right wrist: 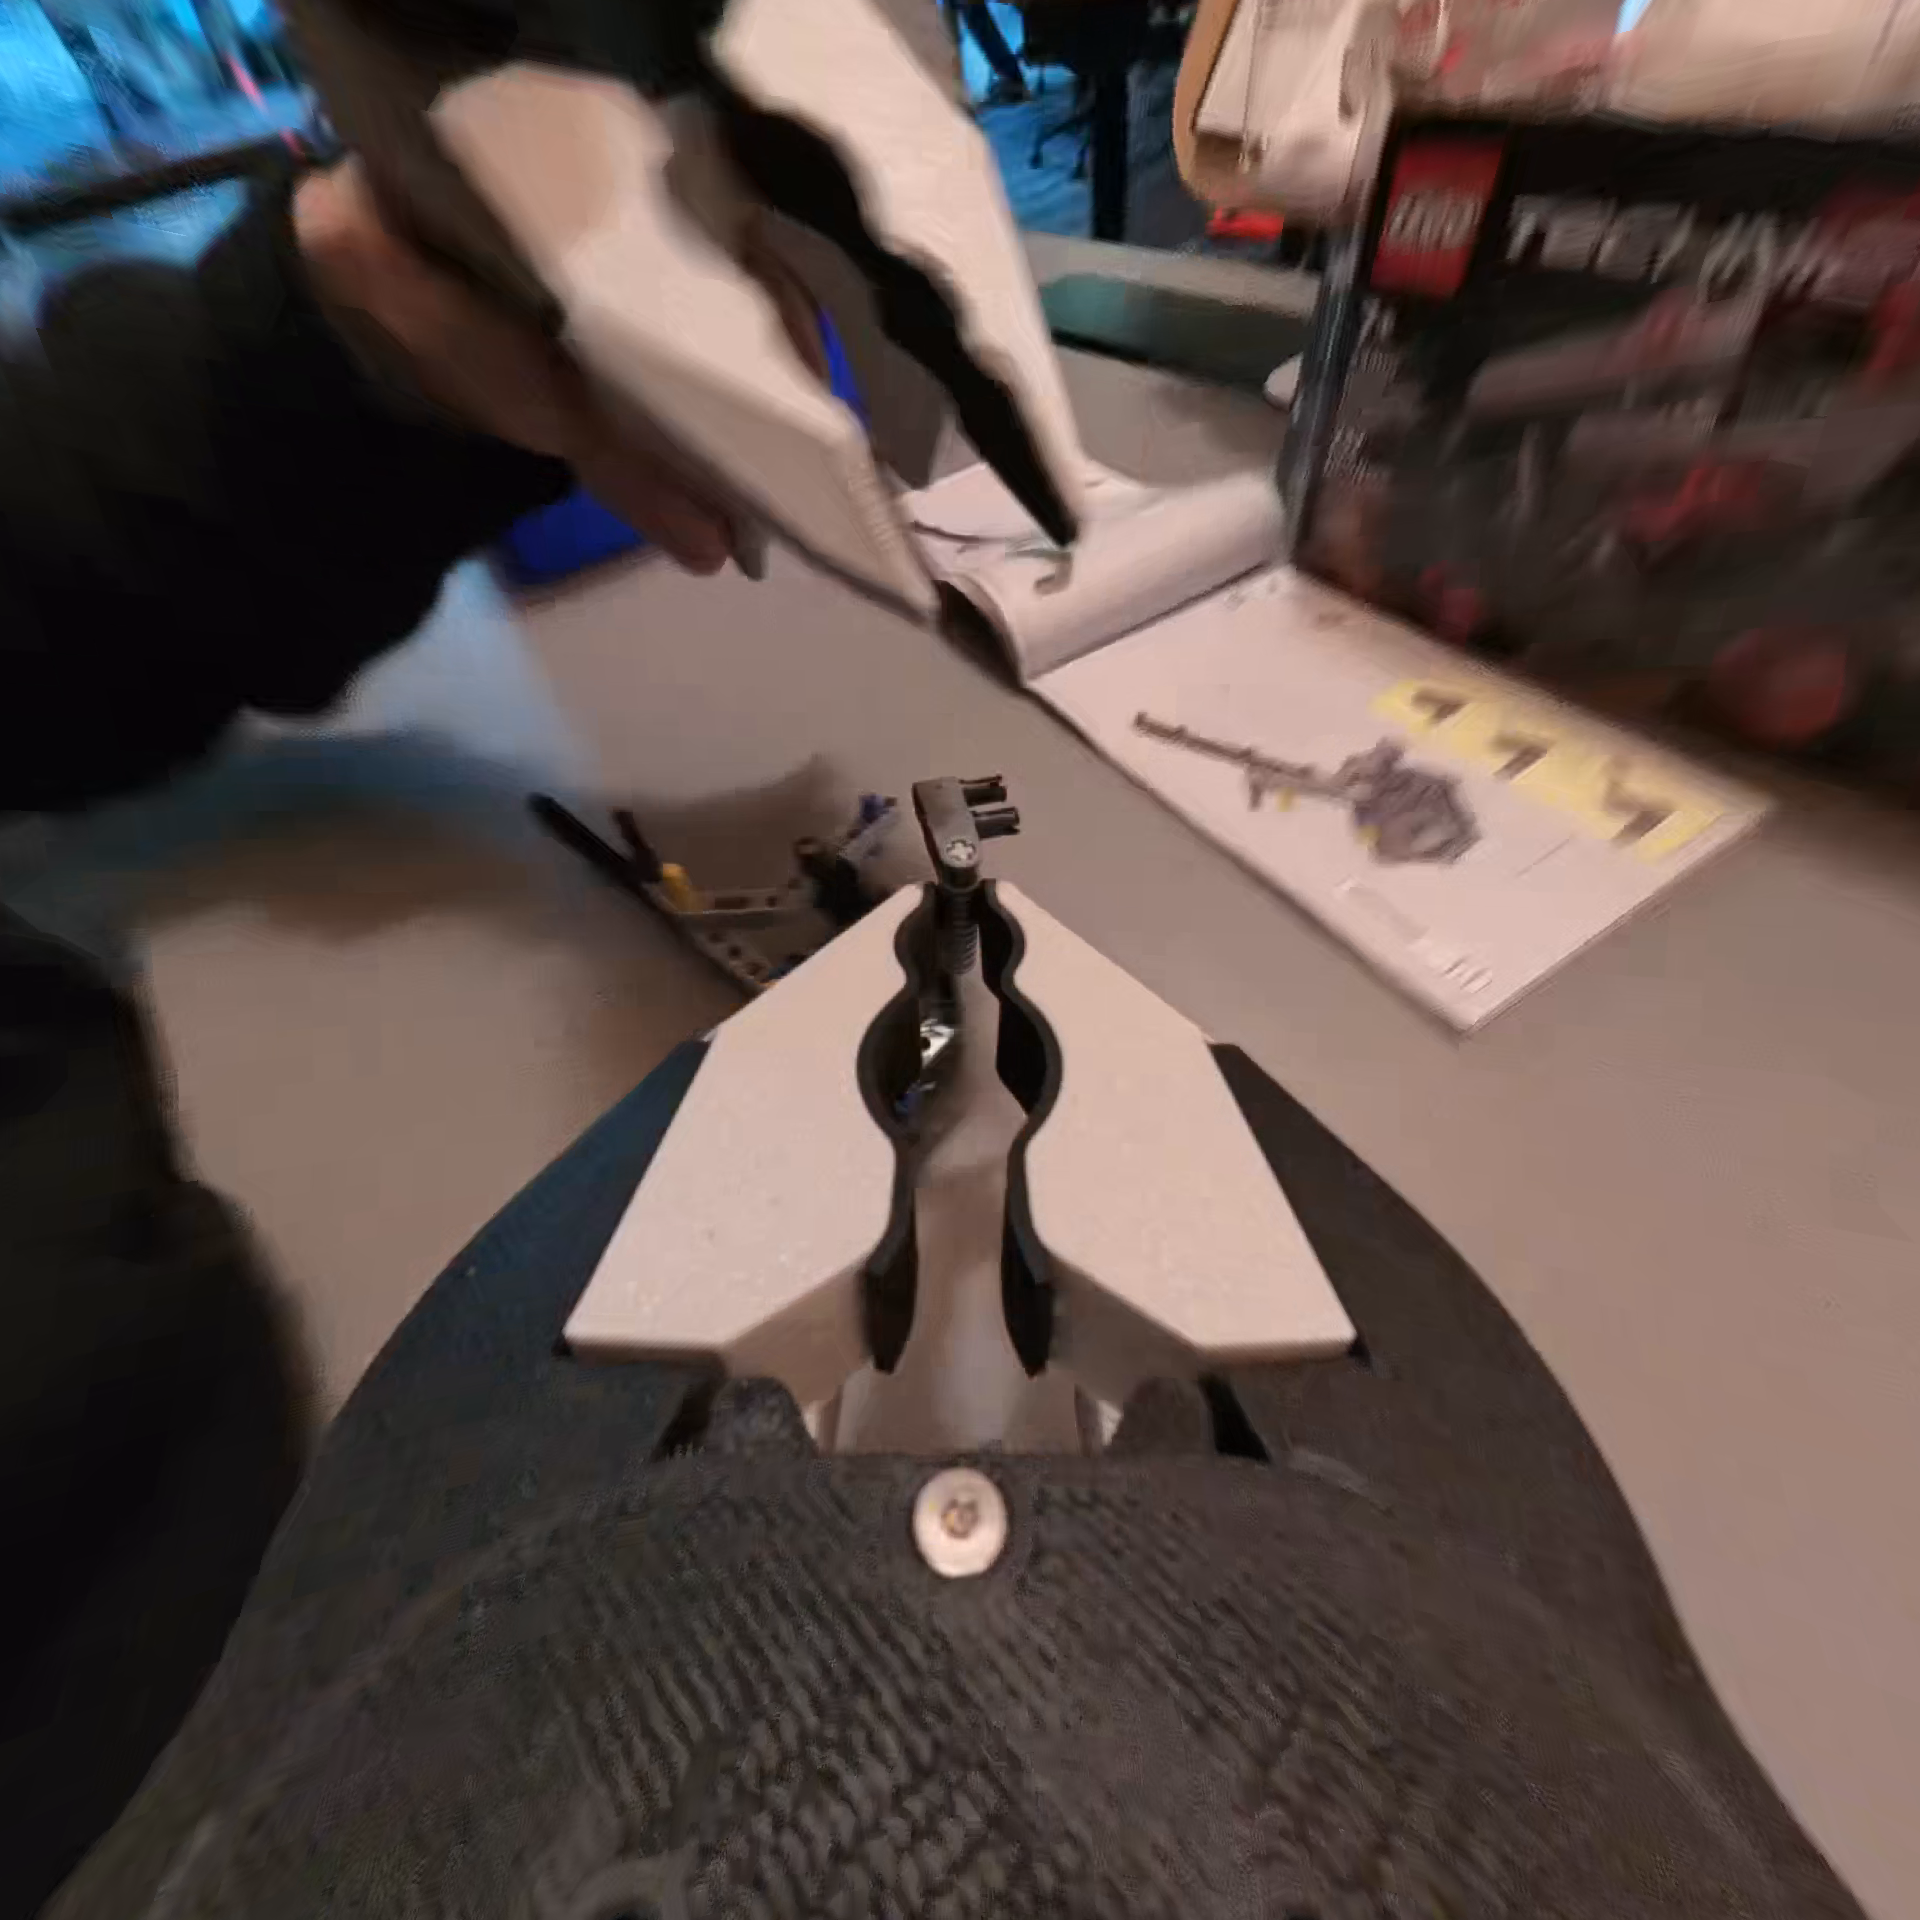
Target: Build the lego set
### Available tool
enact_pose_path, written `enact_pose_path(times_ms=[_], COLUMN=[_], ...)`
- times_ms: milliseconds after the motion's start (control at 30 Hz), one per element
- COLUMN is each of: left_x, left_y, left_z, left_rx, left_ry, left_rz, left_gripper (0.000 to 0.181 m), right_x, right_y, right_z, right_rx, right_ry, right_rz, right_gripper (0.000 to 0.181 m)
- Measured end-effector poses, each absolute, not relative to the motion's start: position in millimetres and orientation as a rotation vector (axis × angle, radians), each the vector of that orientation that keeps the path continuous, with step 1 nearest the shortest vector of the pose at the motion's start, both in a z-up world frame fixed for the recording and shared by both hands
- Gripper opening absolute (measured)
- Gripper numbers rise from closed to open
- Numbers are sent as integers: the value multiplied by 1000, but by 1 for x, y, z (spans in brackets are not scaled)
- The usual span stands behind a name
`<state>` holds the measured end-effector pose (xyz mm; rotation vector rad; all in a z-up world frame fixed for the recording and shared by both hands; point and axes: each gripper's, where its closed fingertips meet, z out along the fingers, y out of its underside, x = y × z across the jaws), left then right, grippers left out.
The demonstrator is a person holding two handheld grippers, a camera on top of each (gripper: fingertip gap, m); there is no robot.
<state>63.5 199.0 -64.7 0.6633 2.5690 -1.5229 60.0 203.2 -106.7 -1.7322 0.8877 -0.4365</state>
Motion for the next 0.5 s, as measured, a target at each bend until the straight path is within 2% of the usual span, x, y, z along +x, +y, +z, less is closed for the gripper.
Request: enact_pose_path(times_ms=[133, 400, 500], left_x=[52, 43, 41], left_y=[202, 197, 198], left_z=[-85, -89, -87], left_rx=[946, 1003, 1018], left_ry=[2357, 2262, 2216], left_rz=[-1154, -1117, -1098], left_gripper=[25, 11, 17], right_x=[45, 39, 39], right_y=[204, 210, 210], right_z=[-97, -93, -98], right_rx=[-1546, -1420, -1457], right_ry=[1014, 1050, 1062], right_rz=[-178, -61, -97], right_gripper=[6, 5, 6])
